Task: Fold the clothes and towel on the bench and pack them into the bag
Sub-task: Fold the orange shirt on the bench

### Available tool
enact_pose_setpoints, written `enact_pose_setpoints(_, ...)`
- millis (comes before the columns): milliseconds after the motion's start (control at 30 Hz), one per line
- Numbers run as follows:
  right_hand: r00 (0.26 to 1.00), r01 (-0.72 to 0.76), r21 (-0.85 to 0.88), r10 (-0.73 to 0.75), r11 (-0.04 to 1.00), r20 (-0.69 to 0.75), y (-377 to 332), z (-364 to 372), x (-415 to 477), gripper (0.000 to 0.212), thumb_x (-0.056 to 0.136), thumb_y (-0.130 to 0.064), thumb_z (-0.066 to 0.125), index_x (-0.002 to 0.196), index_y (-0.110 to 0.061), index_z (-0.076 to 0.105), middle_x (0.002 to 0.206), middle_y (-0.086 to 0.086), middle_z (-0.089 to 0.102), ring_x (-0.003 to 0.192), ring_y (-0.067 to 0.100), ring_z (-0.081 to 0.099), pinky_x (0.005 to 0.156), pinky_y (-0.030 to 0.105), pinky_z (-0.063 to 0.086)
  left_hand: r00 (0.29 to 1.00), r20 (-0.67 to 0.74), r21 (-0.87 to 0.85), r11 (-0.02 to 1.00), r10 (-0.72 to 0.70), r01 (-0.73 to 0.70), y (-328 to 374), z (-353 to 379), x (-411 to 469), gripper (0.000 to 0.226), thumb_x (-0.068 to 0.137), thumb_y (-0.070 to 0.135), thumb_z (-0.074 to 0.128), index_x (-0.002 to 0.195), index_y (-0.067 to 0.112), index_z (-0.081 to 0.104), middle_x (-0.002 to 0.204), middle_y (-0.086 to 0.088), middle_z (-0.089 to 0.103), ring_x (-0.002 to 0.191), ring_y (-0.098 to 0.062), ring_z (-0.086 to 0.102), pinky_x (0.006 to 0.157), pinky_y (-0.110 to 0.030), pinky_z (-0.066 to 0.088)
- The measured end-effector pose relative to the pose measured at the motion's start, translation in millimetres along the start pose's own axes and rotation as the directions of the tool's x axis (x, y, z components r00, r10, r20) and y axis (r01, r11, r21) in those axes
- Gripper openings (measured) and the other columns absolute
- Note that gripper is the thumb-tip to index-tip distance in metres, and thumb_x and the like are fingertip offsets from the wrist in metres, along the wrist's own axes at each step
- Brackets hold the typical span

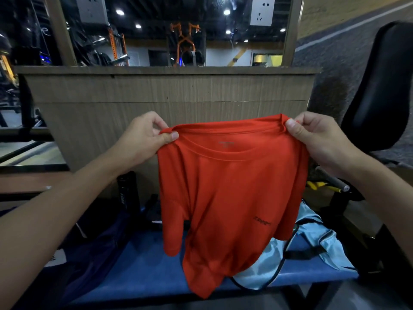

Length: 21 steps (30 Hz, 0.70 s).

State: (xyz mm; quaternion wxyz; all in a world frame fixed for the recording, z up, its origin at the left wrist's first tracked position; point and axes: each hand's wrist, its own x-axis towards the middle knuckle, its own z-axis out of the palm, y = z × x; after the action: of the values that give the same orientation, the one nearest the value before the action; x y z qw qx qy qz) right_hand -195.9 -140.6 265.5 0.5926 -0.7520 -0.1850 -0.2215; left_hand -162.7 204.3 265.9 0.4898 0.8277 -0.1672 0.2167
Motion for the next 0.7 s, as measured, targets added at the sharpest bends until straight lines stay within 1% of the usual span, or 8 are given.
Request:
enact_pose_setpoints(133, 0.991, 0.062, 0.006, -0.061, 0.998, -0.119, -10, -2, 5, 0.029, 0.079, -0.042, 0.067, 0.069, -0.021, 0.051, 0.056, -0.01, 0.057, 0.05, 0.001, 0.044, 0.043, 0.016, 0.035, 0.998, 0.039, -0.081, 0.996, 0.053, -0.05, 9, -9, 4, 0.02, 0.084, 0.024, 0.07, 0.076, 0.014, 0.055, 0.064, -0.009, 0.066, 0.059, -0.014, 0.06, 0.057, -0.026, 0.047)
enact_pose_setpoints(200, 0.99, 0.072, -0.032, -0.075, 0.997, -0.12, -13, -2, 5, 0.03, 0.078, -0.042, 0.07, 0.066, -0.022, 0.051, 0.059, -0.006, 0.055, 0.052, 0.004, 0.044, 0.044, 0.018, 0.036, 0.997, 0.048, -0.179, 0.983, 0.052, -0.043, 12, -7, 4, 0.016, 0.089, 0.016, 0.067, 0.076, 0.011, 0.058, 0.075, -0.02, 0.062, 0.068, -0.024, 0.055, 0.065, -0.033, 0.045)
enact_pose_setpoints(300, 0.995, -0.051, 0.035, 0.048, 0.998, 0.087, -9, -8, 0, 0.024, 0.081, -0.035, 0.069, 0.08, -0.012, 0.061, 0.07, -0.001, 0.066, 0.06, 0.008, 0.057, 0.052, 0.018, 0.048, 0.997, 0.045, -0.168, 0.985, 0.059, -0.05, 10, -6, 3, 0.019, 0.096, 0.007, 0.06, 0.078, 0.013, 0.064, 0.072, -0.011, 0.062, 0.062, -0.013, 0.057, 0.066, -0.032, 0.049)
enact_pose_setpoints(367, 0.967, -0.147, 0.03, 0.137, 0.989, 0.216, -2, -14, -5, 0.044, 0.082, -0.043, 0.072, 0.091, 0.0, 0.065, 0.081, 0.006, 0.069, 0.069, 0.014, 0.061, 0.059, 0.02, 0.052, 0.997, 0.006, -0.121, 0.99, 0.071, -0.07, 5, -7, 3, 0.021, 0.098, 0.008, 0.058, 0.08, 0.016, 0.067, 0.069, -0.001, 0.064, 0.061, -0.008, 0.056, 0.063, -0.029, 0.049)
enact_pose_setpoints(467, 0.967, -0.13, 0.011, 0.124, 0.991, 0.221, -2, -16, -12, 0.071, 0.069, -0.057, 0.077, 0.091, 0.008, 0.061, 0.083, 0.012, 0.067, 0.07, 0.015, 0.06, 0.061, 0.022, 0.051, 0.995, -0.007, -0.079, 0.992, 0.101, -0.101, 3, -8, 1, 0.026, 0.101, 0.006, 0.053, 0.08, 0.017, 0.065, 0.066, 0.007, 0.063, 0.06, -0.004, 0.053, 0.059, -0.022, 0.044)
enact_pose_setpoints(533, 0.975, -0.1, 0.046, 0.089, 0.994, 0.204, -12, -16, -14, 0.065, 0.072, -0.051, 0.077, 0.087, 0.009, 0.058, 0.08, 0.012, 0.064, 0.069, 0.015, 0.058, 0.06, 0.021, 0.05, 0.991, 0.007, -0.092, 0.987, 0.136, -0.135, 7, -11, 0, 0.027, 0.103, 0.008, 0.049, 0.08, 0.017, 0.061, 0.072, 0.0, 0.058, 0.064, -0.008, 0.048, 0.059, -0.023, 0.038)
enact_pose_setpoints(600, 0.982, -0.102, 0.147, 0.076, 0.984, 0.171, -26, -16, -14, 0.044, 0.074, -0.039, 0.076, 0.08, 0.002, 0.06, 0.073, 0.007, 0.063, 0.063, 0.011, 0.056, 0.057, 0.018, 0.048, 0.991, 0.017, -0.191, 0.973, 0.132, -0.126, 16, -16, 0, 0.029, 0.105, 0.013, 0.046, 0.078, 0.019, 0.056, 0.069, 0.004, 0.051, 0.059, -0.004, 0.043, 0.054, -0.018, 0.035)
enact_pose_setpoints(700, 0.988, -0.126, 0.215, 0.102, 0.969, 0.119, -32, -14, -12, 0.033, 0.07, -0.038, 0.071, 0.083, -0.009, 0.063, 0.074, 0.004, 0.065, 0.061, 0.01, 0.057, 0.056, 0.018, 0.05, 0.988, 0.02, -0.229, 0.963, 0.15, -0.142, 25, -21, 4, 0.029, 0.105, 0.017, 0.046, 0.078, 0.019, 0.054, 0.069, 0.003, 0.048, 0.059, -0.003, 0.041, 0.055, -0.017, 0.033)
